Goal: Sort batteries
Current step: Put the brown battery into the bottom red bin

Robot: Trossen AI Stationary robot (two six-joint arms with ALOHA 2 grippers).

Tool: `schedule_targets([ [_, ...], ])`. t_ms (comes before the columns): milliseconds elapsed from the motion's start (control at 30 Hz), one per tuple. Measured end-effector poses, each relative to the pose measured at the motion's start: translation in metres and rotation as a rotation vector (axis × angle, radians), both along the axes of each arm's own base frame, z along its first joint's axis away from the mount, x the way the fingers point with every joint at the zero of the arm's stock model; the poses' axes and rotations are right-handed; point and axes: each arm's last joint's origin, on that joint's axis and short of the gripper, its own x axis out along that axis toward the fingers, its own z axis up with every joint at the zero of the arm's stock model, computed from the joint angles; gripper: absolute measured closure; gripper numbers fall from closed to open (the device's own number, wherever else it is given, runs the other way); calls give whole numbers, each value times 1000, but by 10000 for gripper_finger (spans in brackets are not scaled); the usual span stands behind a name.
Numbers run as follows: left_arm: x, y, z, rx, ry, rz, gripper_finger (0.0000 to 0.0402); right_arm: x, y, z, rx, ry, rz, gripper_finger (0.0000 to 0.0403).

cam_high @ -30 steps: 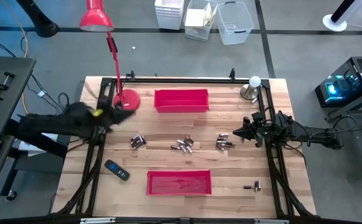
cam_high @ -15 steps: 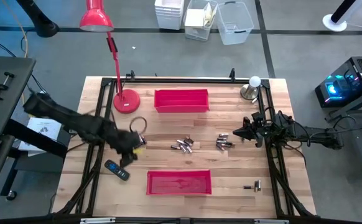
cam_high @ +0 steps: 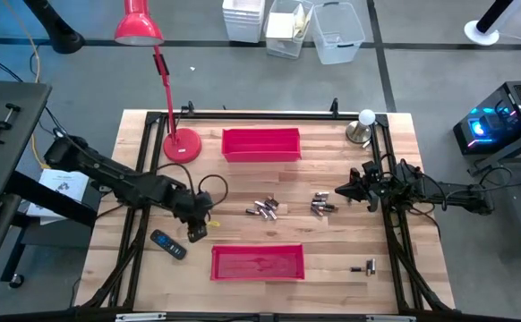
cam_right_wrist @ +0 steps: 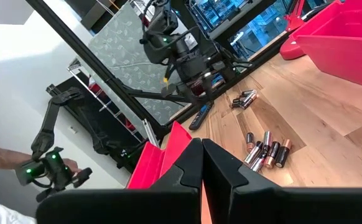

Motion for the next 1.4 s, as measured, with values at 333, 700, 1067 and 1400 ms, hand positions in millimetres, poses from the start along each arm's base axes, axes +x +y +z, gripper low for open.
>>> schedule_targets([
  [333, -13, 10, -1, 343, 35, 22, 188, 0, 0, 0, 0, 0, 0, 402],
  [700, -22, 10, -18, 321, 64, 103, 188, 0, 0, 0, 0, 0, 0, 402],
  [1067, -29, 12, -42, 243, 74, 25, 188, 0, 0, 0, 0, 0, 0, 402],
  [1400, -35, 11, -57, 218, 49, 10, 188, 0, 0, 0, 0, 0, 0, 402],
])
